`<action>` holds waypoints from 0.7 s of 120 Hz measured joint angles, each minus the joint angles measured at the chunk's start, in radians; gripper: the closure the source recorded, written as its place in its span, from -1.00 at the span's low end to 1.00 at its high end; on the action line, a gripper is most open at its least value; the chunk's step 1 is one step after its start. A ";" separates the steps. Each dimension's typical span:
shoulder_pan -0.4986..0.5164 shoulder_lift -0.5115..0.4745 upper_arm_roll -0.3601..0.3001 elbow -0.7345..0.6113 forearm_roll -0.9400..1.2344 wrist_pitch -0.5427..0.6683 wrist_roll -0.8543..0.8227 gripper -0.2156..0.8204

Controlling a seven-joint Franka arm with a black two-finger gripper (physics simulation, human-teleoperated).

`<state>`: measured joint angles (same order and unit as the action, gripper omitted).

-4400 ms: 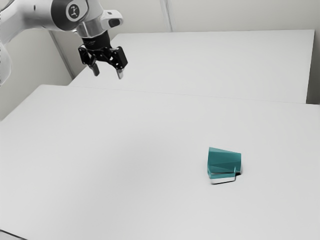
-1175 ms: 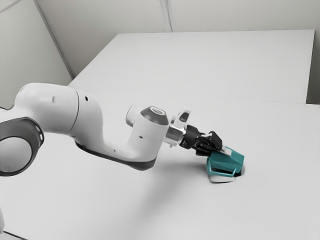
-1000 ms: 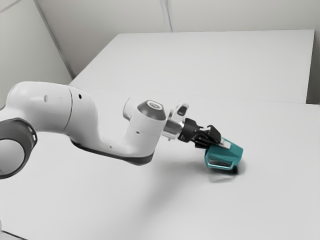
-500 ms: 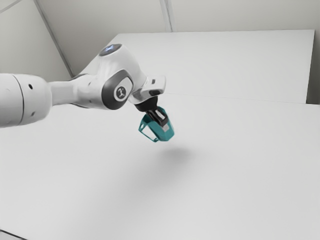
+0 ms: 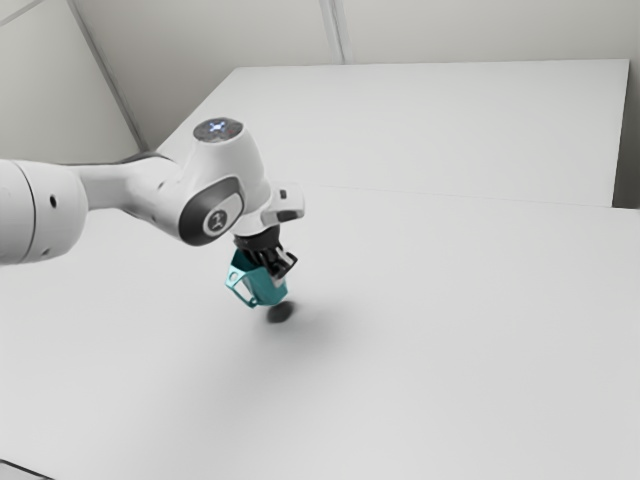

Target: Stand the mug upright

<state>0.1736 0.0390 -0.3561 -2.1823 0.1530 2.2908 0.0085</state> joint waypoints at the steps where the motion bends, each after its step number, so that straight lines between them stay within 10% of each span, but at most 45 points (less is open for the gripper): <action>1: 0.000 -0.001 0.000 -0.002 0.001 0.002 -0.004 0.91; 84: 0.031 0.050 0.000 -0.041 0.124 0.084 -0.168 0.91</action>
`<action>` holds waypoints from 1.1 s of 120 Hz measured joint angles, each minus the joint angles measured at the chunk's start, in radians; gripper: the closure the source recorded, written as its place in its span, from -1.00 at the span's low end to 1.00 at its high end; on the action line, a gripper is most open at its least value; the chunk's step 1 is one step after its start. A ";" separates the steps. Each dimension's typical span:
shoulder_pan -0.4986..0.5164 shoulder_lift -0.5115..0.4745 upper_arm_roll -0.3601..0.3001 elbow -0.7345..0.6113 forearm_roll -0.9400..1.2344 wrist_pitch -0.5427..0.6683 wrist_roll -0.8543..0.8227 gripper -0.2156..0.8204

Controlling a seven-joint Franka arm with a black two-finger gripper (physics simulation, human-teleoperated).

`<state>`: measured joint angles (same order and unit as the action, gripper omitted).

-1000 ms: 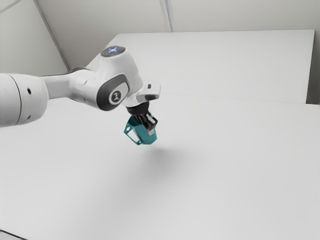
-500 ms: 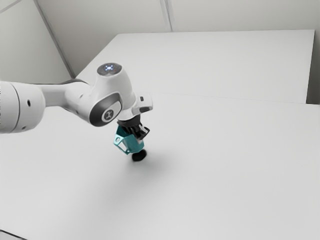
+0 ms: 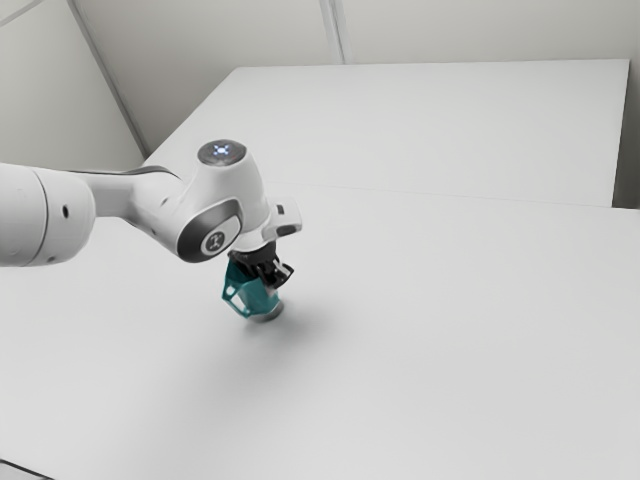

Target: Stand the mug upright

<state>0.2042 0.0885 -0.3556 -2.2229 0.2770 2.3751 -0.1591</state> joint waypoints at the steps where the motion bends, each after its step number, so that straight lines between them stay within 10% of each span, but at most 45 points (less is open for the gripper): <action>1: 0.000 0.001 0.000 0.000 0.001 -0.001 -0.001 0.91; 15: 0.000 0.010 0.000 0.000 0.008 -0.007 -0.011 0.89; 61: 0.002 -0.034 -0.001 0.000 -0.001 -0.028 -0.012 -0.30; 132: 0.026 -0.174 0.001 0.459 -0.263 -0.502 0.052 -0.57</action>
<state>0.2299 -0.0857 -0.3551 -1.7643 0.0136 1.8732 -0.1076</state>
